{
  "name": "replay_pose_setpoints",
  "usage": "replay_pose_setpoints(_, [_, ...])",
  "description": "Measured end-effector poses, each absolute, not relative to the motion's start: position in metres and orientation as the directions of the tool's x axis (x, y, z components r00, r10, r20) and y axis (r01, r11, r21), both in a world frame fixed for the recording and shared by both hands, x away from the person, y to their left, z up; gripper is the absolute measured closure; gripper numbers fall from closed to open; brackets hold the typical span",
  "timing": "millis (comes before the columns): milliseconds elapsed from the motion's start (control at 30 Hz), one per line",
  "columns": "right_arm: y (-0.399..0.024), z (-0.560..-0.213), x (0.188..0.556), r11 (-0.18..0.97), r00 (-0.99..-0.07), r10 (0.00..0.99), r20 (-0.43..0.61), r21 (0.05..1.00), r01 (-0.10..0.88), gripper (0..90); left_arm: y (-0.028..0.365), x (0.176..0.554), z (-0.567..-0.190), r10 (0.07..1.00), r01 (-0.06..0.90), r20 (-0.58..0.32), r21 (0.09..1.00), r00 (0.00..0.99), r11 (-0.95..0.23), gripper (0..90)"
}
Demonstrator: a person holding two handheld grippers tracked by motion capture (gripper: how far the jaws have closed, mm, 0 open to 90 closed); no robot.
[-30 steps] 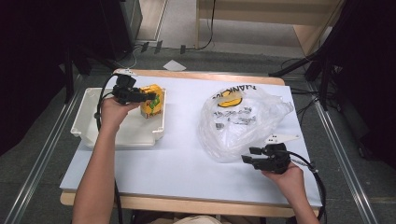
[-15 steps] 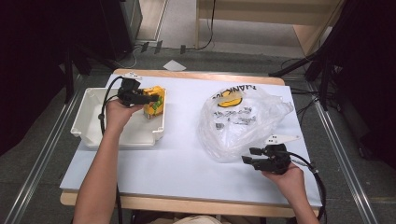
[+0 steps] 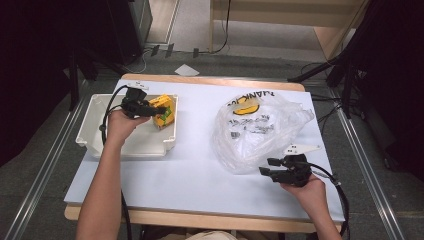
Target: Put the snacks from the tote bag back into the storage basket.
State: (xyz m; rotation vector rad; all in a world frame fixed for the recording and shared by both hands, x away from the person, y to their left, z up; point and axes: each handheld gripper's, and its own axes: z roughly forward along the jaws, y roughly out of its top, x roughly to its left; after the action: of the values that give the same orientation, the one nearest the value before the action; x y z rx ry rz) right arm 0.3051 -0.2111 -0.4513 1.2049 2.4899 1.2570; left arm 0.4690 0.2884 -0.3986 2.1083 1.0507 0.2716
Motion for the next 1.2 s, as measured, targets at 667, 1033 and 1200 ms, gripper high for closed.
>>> replay_pose_setpoints(667, [-0.211, -0.451, 0.305, 0.346, -0.683, 0.688, 0.243, 0.718, 0.604, 47.6, 0.284, 0.464, -0.399, 0.744, 0.616, -0.141, 0.669, 0.654, -0.415, 43.4])
replay_pose_setpoints(1033, [-0.211, -0.451, 0.305, 0.346, -0.684, 0.687, 0.243, 0.718, 0.603, 47.6, 0.287, 0.46, -0.388, 0.75, 0.624, -0.165, 0.682, 0.641, -0.383, 40.7])
replay_pose_setpoints(1200, [-0.211, -0.451, 0.305, 0.348, -0.685, 0.687, 0.245, 0.717, 0.604, 47.6, 0.29, 0.456, -0.382, 0.759, 0.62, -0.154, 0.687, 0.633, -0.378, 41.3])
